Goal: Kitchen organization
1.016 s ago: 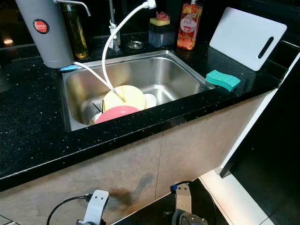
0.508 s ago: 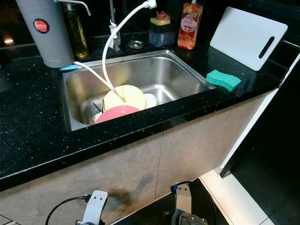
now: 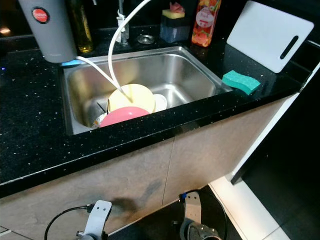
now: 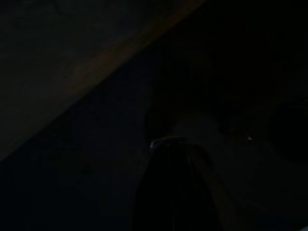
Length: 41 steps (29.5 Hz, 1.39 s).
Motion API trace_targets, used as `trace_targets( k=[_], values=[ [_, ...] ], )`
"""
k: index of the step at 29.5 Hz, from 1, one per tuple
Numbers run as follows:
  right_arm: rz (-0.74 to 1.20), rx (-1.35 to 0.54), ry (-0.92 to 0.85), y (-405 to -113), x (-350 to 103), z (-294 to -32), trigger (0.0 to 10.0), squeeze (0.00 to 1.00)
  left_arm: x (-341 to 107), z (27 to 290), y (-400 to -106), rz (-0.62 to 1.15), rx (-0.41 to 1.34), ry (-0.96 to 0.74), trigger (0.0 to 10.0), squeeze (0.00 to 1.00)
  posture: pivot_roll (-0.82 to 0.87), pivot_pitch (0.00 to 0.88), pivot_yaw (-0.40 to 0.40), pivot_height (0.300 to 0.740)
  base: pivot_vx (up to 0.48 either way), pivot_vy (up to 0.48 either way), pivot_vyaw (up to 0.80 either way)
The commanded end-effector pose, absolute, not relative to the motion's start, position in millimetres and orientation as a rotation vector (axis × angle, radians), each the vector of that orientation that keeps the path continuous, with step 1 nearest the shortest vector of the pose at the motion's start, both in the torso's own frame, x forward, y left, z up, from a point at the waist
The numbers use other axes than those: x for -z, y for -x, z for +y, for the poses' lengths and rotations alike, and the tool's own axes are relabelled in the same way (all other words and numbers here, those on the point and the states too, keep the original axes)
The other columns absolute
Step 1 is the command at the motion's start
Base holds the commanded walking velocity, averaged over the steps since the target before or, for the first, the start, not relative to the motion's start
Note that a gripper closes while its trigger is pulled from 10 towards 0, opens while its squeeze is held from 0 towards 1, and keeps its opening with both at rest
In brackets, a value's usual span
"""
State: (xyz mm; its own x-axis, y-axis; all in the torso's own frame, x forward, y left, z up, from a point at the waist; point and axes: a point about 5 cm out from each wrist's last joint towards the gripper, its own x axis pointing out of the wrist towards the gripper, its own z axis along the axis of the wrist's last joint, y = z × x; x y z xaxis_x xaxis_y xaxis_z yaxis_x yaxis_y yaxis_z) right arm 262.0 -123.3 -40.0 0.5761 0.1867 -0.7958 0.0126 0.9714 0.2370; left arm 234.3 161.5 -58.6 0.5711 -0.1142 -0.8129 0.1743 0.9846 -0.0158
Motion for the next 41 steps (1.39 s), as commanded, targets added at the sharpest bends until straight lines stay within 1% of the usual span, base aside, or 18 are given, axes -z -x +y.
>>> trace_targets(
  k=[1,5,23,41],
  values=[
    [0.98,-0.087,-0.25,-254.9,45.3,-122.9,10.0,0.0,66.3,158.8,-222.7,0.982,0.17,-0.062,10.0,0.0,0.1,0.242,-0.055,0.74,0.0,0.0,0.0],
    [0.984,-0.084,-0.251,-253.4,46.4,-122.0,10.0,0.0,68.8,157.9,-218.5,0.99,0.176,-0.07,10.0,0.0,0.1,0.243,-0.05,0.74,0.0,0.0,0.0],
    [0.985,-0.069,-0.265,-251.8,47.8,-125.6,10.0,0.0,64.1,159.6,-226.2,0.976,0.153,-0.04,10.0,0.0,0.09,0.247,-0.07,0.74,0.0,0.0,0.0],
    [0.984,-0.066,-0.257,-251.7,48.0,-127.4,10.0,0.0,64.9,158.1,-225.3,0.985,0.154,-0.029,10.0,0.0,0.09,0.244,-0.063,0.74,0.0,0.0,0.0]
  ],
)
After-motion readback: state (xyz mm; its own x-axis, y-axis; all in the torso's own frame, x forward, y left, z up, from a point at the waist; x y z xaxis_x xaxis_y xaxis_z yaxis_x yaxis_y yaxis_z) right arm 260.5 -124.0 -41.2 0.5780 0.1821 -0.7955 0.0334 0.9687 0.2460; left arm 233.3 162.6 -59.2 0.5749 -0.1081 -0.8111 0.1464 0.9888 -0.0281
